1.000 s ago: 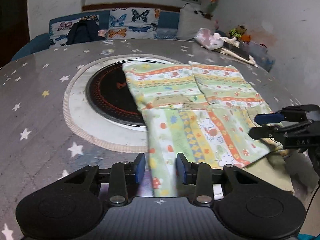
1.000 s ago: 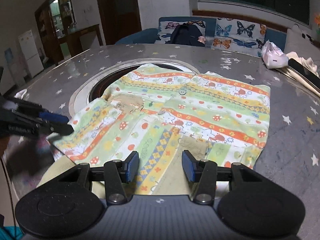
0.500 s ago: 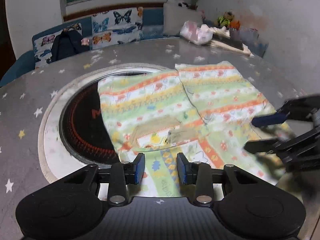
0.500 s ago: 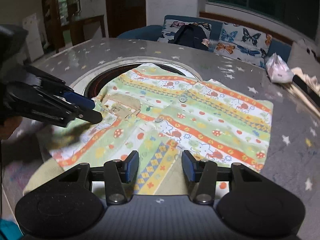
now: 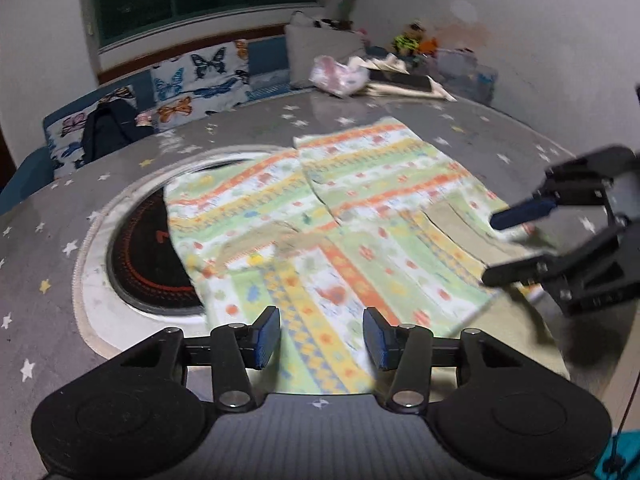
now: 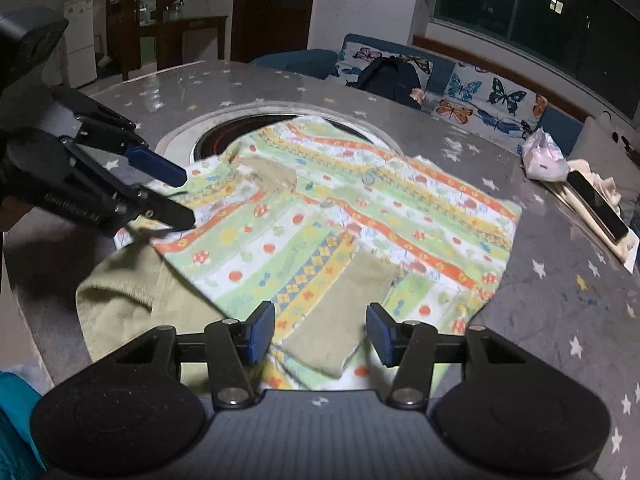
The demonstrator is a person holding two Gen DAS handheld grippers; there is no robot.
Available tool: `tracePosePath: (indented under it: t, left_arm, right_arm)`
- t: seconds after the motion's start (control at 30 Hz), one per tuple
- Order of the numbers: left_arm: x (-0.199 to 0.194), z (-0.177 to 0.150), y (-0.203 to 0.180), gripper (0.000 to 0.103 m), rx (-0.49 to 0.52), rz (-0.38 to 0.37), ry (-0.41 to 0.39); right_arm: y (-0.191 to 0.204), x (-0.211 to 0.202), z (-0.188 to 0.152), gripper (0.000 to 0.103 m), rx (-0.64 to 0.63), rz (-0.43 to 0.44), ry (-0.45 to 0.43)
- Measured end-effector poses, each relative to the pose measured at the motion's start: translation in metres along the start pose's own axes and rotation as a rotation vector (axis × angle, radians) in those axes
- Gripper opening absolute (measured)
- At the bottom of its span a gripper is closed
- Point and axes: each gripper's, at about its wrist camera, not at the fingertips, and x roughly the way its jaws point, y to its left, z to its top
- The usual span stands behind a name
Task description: Fold clothes
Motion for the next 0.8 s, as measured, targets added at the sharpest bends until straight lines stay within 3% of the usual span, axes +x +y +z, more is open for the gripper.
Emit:
tracePosePath:
  t: [0.17, 0.3, 0.53, 0.57, 0.63, 0.67, 0.73, 0.8]
  left_arm:
    - [-0.014, 0.001, -0.003, 0.056, -0.012, 0.034, -0.006]
    - [-0.039, 0.004, -0.007, 0.063, -0.039, -0.013, -0.032]
    - [-0.043, -0.006, -0.028, 0.064, -0.084, -0.079, 0.07]
    - [-0.042, -0.007, -0.03, 0.062, -0.09, -0.081, 0.08]
    - [-0.04, -0.009, -0.033, 0.044, -0.1, -0.084, 0.099]
    - [-0.038, -0.009, -0.033, 0.042, -0.11, -0.091, 0.107]
    - [-0.034, -0.009, -0.031, 0.028, -0.134, -0.119, 0.125]
    - [-0.033, -0.009, -0.03, 0.022, -0.137, -0.125, 0.13]
  right_arm:
    - [0.0, -0.012, -0.005, 0.052, -0.016, -0.017, -0.004]
    - [0.001, -0.03, -0.007, 0.053, -0.069, -0.043, -0.015]
    - [0.011, -0.043, -0.023, 0.054, -0.172, -0.054, 0.03]
    - [0.014, -0.045, -0.026, 0.055, -0.19, -0.054, 0.031]
    - [0.02, -0.047, -0.031, 0.059, -0.23, -0.056, 0.03]
    - [0.023, -0.047, -0.033, 0.06, -0.251, -0.055, 0.028]
    - [0.03, -0.048, -0.039, 0.062, -0.293, -0.049, 0.021]
    - [0.036, -0.048, -0.043, 0.065, -0.324, -0.046, 0.014]
